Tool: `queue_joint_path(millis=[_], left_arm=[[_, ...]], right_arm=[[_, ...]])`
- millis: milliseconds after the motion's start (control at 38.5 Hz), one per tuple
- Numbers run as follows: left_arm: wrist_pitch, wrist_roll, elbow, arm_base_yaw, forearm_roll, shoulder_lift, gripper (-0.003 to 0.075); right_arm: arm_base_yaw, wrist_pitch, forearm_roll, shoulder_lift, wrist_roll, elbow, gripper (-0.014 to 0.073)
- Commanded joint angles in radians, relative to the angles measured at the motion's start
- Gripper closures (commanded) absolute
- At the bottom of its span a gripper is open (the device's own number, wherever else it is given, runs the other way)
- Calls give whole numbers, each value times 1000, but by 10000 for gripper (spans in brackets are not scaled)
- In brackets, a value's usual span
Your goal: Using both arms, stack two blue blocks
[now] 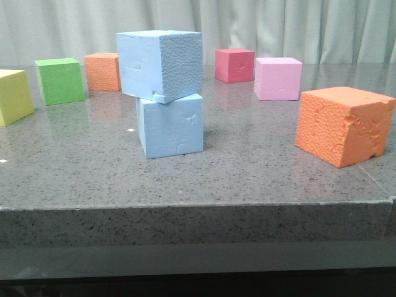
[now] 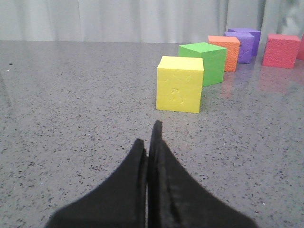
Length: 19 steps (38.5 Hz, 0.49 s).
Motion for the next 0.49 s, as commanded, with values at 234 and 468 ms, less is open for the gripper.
queue_joint_path(millis=[234,468], left_arm=[[-86,-5,3,1,-6,-19,741],[-86,-5,3,1,-6,-19,741]], right_arm=[[3,-95,-48,-12,-14,-18,653],[24,-315,-57,-187,-70,157,653]])
